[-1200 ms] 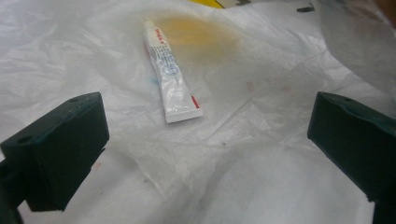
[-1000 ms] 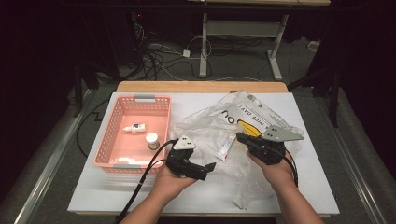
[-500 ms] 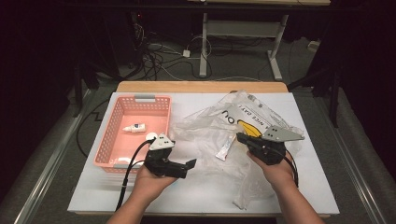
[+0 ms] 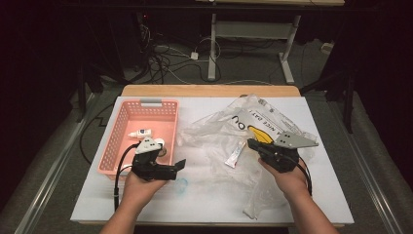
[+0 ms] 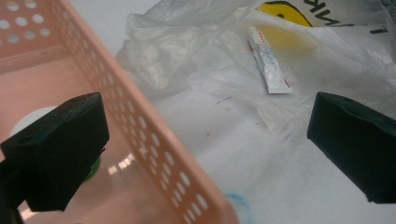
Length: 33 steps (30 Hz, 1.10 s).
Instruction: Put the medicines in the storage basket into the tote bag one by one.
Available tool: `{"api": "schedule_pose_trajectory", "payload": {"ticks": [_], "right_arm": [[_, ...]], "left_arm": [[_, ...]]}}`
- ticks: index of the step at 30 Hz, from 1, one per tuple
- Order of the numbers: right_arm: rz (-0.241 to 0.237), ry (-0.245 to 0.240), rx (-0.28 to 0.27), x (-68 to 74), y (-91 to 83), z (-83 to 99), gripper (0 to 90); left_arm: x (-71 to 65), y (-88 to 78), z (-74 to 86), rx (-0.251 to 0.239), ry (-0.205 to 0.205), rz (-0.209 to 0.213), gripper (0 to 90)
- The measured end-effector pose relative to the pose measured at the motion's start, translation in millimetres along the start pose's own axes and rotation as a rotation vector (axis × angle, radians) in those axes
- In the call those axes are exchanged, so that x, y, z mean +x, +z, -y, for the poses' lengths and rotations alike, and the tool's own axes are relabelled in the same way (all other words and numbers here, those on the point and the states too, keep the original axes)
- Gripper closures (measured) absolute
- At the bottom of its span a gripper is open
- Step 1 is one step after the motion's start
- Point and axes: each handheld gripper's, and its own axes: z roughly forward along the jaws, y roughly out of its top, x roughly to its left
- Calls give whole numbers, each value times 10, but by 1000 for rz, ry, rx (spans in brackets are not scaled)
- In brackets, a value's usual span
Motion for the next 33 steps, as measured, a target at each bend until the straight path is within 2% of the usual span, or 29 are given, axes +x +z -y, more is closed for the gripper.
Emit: {"api": "schedule_pose_trajectory", "payload": {"ticks": [7, 11, 18, 22, 24, 26, 28, 33], "right_arm": [[1, -3, 3, -8, -4, 7, 900], [0, 4, 5, -7, 1, 16, 900], [1, 6, 3, -24, -10, 24, 900], [2, 5, 5, -27, -13, 29, 900], [2, 5, 5, -25, -13, 30, 900], [2, 7, 5, -23, -11, 30, 900], [2, 5, 3, -25, -12, 29, 900], [4, 7, 3, -24, -10, 22, 900]], "left_arm": [[191, -126, 31, -6, -21, -66, 0], [305, -194, 46, -15, -50, -86, 0], [435, -246, 88, -5, -77, -125, 0], [448, -266, 93, -6, -76, -129, 0], [445, -266, 87, -14, -88, -123, 0], [433, -271, 63, -19, -82, -115, 0], [429, -273, 18, -28, -81, -107, 0], [489, -263, -128, -48, -106, -119, 26]]}}
